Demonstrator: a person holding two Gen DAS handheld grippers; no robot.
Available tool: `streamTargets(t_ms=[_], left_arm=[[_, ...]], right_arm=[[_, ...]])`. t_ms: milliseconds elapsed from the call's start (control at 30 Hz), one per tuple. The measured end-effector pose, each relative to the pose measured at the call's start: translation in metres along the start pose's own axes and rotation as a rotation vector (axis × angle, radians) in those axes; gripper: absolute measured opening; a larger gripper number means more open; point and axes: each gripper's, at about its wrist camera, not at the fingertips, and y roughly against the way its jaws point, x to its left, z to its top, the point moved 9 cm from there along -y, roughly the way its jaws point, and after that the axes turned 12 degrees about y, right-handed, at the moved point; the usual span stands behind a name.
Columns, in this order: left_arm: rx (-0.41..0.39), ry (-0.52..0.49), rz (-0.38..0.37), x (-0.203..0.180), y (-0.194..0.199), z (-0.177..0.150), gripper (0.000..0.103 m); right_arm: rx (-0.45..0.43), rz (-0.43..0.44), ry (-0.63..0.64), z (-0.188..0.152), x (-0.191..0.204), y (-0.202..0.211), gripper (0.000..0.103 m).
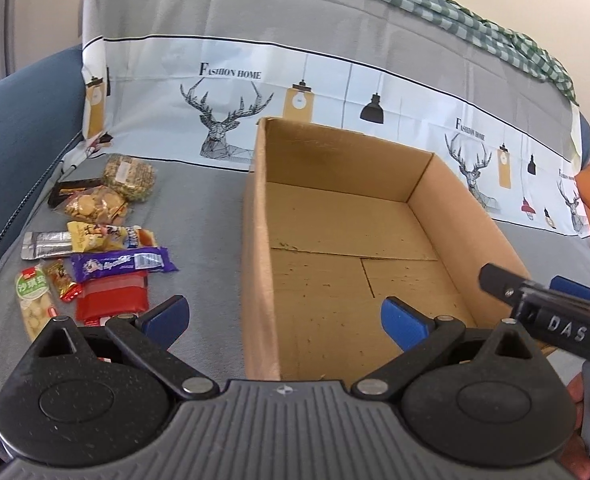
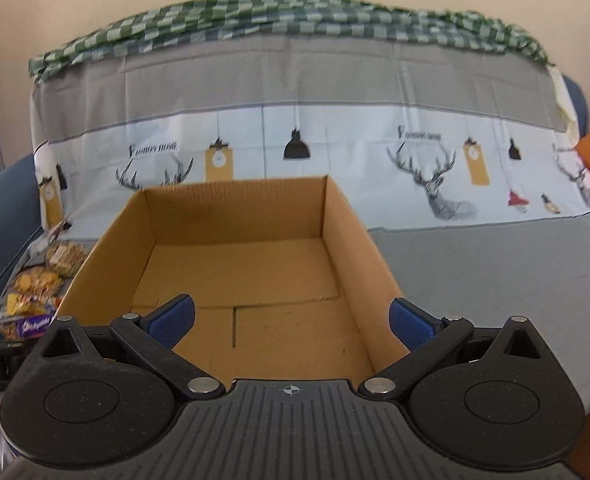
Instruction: Organize snacks
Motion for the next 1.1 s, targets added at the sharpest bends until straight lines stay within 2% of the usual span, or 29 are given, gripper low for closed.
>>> streamTargets(t_ms=[267,367,467,633,867,1100], left_arm=[[-0.053,-0.058,-0.016,-0.025,0.001,-0.003,0.102],[-0.038,-0.105,-0.036,-0.037,0.0,-0.004,0.102],[-0.062,-0.149,-0.033,-0.045,0.003,-0.004,0.103],[-0.069,-0.145,-0.082,-0.053,0.007,-0.003,0.103],[-0.064,-0.182,-0.088,-0.057,0.006,-0.008,0.103],[-0.045,-0.19,-0.085,-0.054,0.001,-0.012,0.103]], right_arm=[[0.006,0.003,0.063,-0.005,-0.001,0.002,0.101],[0.014,-0.013,0.045,-0.005,-0.008,-0.001,0.099],[0.025,-0.025,0.03,-0.008,-0.014,-0.003,0.098],[0.035,-0.024,0.021,-0.012,-0.015,-0.006,0.098],[0.036,-0.025,0.003,-0.015,-0.021,-0.005,0.098],[0.033,-0.029,0.007,-0.016,-0.02,-0.006,0.093]])
